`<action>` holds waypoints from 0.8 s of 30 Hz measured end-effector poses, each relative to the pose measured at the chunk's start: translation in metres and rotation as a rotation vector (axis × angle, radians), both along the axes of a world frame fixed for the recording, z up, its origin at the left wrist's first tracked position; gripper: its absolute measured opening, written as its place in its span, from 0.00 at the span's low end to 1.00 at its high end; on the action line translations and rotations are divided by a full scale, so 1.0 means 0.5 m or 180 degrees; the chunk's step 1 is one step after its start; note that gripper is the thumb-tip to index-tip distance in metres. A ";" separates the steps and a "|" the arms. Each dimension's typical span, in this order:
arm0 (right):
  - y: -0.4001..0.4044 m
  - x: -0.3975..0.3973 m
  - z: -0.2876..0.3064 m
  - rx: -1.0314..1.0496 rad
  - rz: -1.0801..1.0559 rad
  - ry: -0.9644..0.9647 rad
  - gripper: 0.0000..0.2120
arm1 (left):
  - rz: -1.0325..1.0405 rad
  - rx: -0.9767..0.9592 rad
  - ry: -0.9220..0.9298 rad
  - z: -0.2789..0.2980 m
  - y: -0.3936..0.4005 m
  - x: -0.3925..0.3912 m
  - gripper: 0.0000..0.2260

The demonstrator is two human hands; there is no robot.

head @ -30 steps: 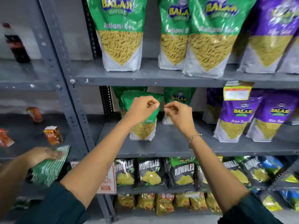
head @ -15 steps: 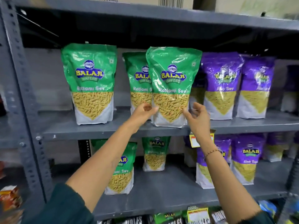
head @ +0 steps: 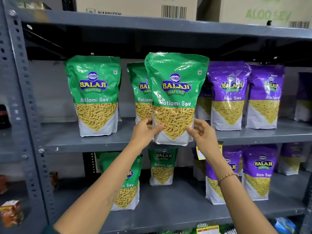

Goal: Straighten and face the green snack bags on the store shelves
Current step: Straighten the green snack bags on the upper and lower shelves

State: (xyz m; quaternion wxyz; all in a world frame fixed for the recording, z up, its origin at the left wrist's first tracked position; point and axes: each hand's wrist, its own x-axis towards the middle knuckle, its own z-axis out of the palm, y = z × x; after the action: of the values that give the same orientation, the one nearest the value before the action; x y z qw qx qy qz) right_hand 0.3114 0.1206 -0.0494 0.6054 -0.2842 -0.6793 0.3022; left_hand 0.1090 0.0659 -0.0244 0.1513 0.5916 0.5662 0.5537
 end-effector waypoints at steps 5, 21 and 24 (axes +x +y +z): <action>-0.115 -0.011 -0.017 -0.0025 0.0093 0.0039 0.15 | -0.0165 0.0224 -0.0176 -0.035 -0.113 -0.021 0.12; -0.231 -0.015 -0.391 -0.1638 0.0488 -0.0768 0.30 | 0.0049 -0.0621 -0.0109 -0.479 -0.246 -0.042 0.26; -0.200 -0.011 -0.452 -0.1784 0.0375 -0.0843 0.27 | -0.0036 -0.0875 -0.0017 -0.534 -0.200 -0.037 0.22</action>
State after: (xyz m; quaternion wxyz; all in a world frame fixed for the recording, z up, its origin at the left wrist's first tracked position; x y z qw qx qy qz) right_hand 0.3060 0.0205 -0.2753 0.3912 -0.4370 -0.6578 0.4725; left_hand 0.0905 -0.0340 -0.2916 0.2356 0.5669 0.6330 0.4717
